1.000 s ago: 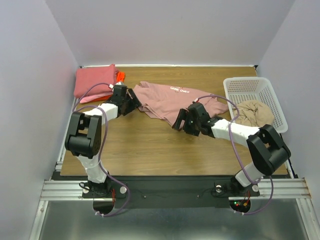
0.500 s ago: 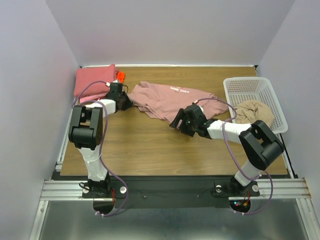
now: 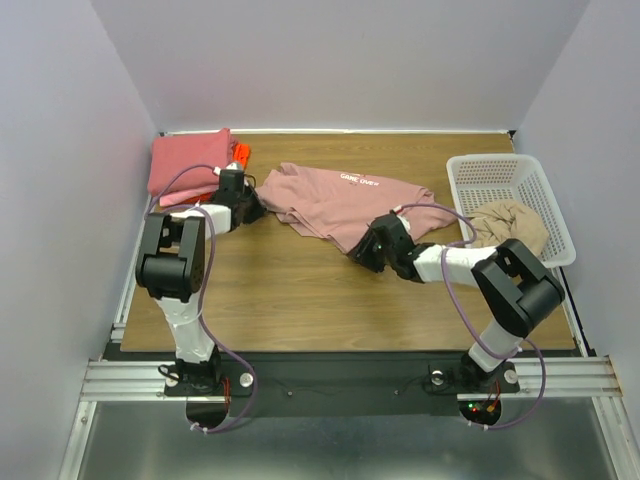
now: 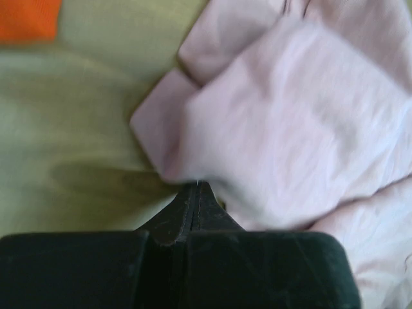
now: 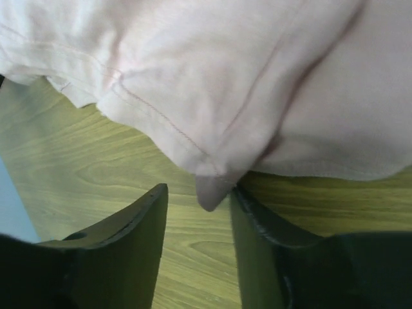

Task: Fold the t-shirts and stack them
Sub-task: Flatten the tshirt out

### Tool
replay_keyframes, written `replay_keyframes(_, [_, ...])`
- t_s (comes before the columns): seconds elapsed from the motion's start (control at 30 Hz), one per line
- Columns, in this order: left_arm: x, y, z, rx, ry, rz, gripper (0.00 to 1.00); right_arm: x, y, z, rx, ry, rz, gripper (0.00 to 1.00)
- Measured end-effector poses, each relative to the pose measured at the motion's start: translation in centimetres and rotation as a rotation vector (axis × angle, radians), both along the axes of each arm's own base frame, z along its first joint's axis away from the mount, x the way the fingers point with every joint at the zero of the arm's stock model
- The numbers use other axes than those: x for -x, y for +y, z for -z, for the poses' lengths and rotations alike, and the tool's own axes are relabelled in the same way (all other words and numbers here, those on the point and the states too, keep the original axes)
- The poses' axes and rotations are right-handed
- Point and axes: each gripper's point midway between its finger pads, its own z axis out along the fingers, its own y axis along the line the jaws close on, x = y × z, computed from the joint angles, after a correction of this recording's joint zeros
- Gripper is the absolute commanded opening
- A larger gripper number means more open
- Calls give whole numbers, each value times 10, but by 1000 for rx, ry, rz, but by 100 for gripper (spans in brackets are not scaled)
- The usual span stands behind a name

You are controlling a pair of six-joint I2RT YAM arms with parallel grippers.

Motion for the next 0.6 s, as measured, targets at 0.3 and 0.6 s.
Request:
replay_keyframes(0.3, [51,2,-31,41,-88,11,0,11,-12,8,2,10,28,1])
replay_keyframes(0.6, [95,4,-52,57,-132,6,3,41,-45,-52,-41,-152,36,0])
